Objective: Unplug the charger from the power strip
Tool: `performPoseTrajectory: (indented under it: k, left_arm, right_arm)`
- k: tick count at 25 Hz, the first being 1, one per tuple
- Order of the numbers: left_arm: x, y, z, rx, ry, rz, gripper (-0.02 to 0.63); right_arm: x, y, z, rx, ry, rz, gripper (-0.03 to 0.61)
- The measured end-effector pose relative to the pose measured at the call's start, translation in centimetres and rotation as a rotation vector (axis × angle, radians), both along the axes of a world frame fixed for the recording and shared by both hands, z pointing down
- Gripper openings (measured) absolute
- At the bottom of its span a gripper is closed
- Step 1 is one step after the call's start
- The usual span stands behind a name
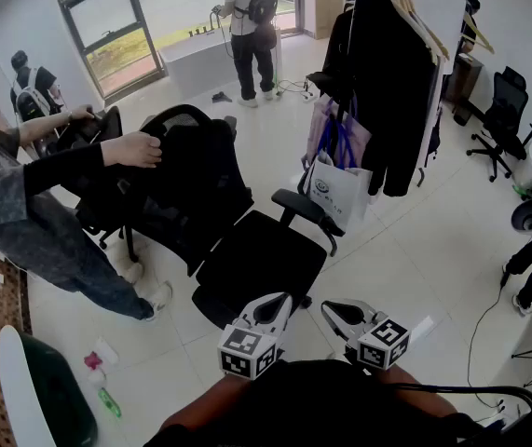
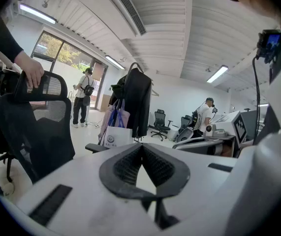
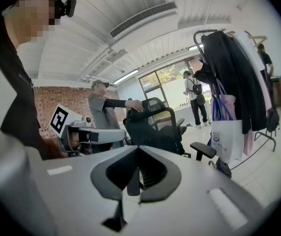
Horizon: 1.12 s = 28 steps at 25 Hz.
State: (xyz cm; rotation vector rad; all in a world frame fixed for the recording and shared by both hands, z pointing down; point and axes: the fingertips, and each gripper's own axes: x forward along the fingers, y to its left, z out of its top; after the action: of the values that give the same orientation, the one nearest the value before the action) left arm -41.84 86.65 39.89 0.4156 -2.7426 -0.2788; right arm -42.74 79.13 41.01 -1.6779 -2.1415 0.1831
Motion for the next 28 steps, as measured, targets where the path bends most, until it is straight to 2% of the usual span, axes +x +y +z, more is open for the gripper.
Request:
performPoseTrajectory:
  k: [10,16,21,28]
  left_arm:
    - [1.0,0.8,-0.2,0.007,-0.006,-0.002,0.006]
    - [1.9,1.1,-0.5,0.012,-0.012,0.042,0.006]
    - [2.0,1.3,-0.5,0.029,-0.017,0.104,0.006]
    - [2.3,-1.7,1.8,0.042,0.001,0.275,0.006]
  right_arm:
    - [1.0,0.4,-0.3,0.003,-0.004,0.016,0.002]
    - [1.8,0.5,-0.6,0.009,-0.014,0.073,0.002]
    - [2.5,0.4,-0.5,0.018,-0.015,0.155,0.002]
    - [4.6,-3.2,1.8,0.05,0.003,0.337,0.002]
